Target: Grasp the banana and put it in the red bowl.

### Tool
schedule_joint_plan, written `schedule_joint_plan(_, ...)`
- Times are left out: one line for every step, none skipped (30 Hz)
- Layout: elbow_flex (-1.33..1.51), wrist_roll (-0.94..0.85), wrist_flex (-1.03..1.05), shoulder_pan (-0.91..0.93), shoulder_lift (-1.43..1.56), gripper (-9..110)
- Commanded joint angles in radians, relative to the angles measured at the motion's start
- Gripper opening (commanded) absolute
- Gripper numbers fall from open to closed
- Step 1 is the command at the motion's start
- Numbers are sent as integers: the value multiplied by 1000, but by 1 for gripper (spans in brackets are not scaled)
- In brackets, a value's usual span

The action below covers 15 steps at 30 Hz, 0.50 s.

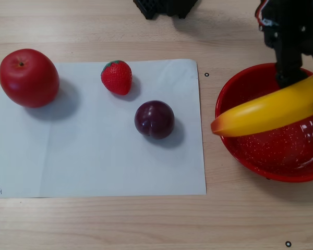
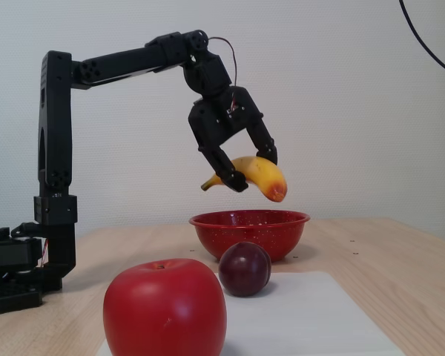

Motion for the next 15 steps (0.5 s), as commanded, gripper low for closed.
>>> schedule_joint_plan(-34, 17, -49, 23, 58, 0)
schedule_joint_plan(-25, 17, -46, 25, 52, 0)
schedule_joint_plan(-15, 18, -43, 25, 46, 0)
schedule_joint_plan(-11, 25, -31, 28, 38, 1)
schedule_joint_plan(-9, 37, -9, 32, 29, 5)
schedule_joint_plan(-6, 51, 9, 35, 20, 9)
schedule_joint_plan(0, 57, 17, 37, 11, 12)
schedule_joint_plan(0, 64, 35, 40, -2, 16)
schedule_joint_plan(-3, 74, 55, 41, -12, 21)
schedule_joint_plan(-5, 81, 66, 41, -21, 25)
schedule_joint_plan(-9, 86, 80, 41, -29, 27)
schedule_joint_plan(-17, 94, 95, 41, -35, 30)
schedule_joint_plan(-18, 98, 104, 38, -41, 33)
schedule_joint_plan(-26, 101, 118, 37, -43, 36)
schedule_joint_plan(-35, 103, 135, 35, -48, 38)
